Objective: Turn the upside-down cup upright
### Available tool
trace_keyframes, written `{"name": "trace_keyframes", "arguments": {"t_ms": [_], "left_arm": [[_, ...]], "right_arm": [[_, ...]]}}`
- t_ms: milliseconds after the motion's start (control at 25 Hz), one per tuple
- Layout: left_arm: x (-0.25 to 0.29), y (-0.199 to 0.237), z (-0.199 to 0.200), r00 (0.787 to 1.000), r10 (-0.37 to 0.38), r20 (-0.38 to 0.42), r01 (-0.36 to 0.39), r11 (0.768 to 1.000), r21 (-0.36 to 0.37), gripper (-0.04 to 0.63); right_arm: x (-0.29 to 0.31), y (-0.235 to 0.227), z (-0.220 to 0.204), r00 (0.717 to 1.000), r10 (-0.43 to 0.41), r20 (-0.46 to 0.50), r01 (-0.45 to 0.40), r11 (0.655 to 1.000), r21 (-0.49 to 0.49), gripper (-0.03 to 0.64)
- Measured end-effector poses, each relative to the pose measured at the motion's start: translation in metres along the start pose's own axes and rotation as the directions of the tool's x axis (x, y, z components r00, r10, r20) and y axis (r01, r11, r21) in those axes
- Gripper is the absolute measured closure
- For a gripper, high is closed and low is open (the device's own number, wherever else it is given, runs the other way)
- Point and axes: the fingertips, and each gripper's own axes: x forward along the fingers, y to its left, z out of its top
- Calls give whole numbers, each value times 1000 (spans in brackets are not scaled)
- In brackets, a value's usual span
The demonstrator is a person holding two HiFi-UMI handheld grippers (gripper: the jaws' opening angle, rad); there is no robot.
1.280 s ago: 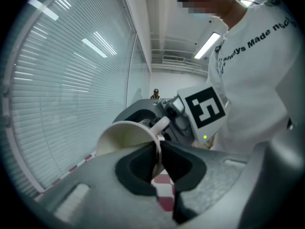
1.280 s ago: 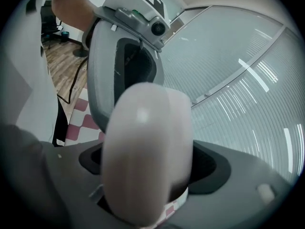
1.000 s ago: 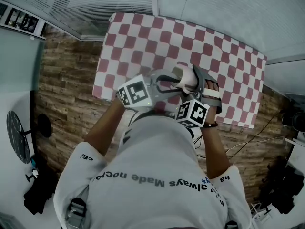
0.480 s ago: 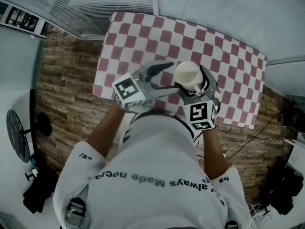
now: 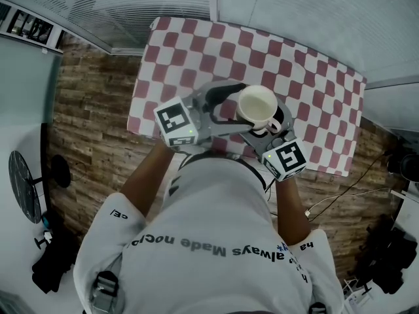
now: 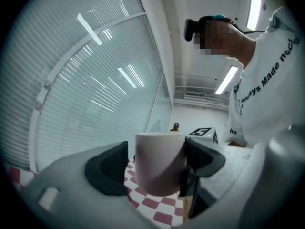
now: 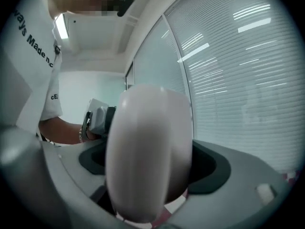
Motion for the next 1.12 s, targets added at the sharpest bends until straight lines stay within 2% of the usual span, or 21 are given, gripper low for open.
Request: {"name": "trace_keyframes", "arguments": {"t_ms": [120,360,480,600,840,1000,1120], "left_arm": [[1,-5,3,1000,-28,-5,29,1000,13,202],[2,-11,2,998,-61,-19,61,998,35,203],[3,-15,-5,996,-81,-49,84,995,60,236],[5,-13,-15,994,-80,-77,86,993,81,238],[6,4,-44,993,-51,-106,58,996,62,239],[7,14,-79,983,-19,-185,40,993,111,244],[6,24,-103,979,-14,-205,36,994,103,245]], "right_arm": [[-1,8,4,997,61,45,-62,998,17,158],[-2,14,4,994,102,49,-102,995,4,158],[-2,14,-3,993,113,36,-113,993,-20,156],[-1,11,-13,993,114,23,-113,993,-39,155],[8,-1,-45,993,111,-46,-113,993,-41,152],[14,-8,-76,985,126,-120,-129,992,-16,158],[20,-13,-101,980,118,-162,-116,993,23,160]]}}
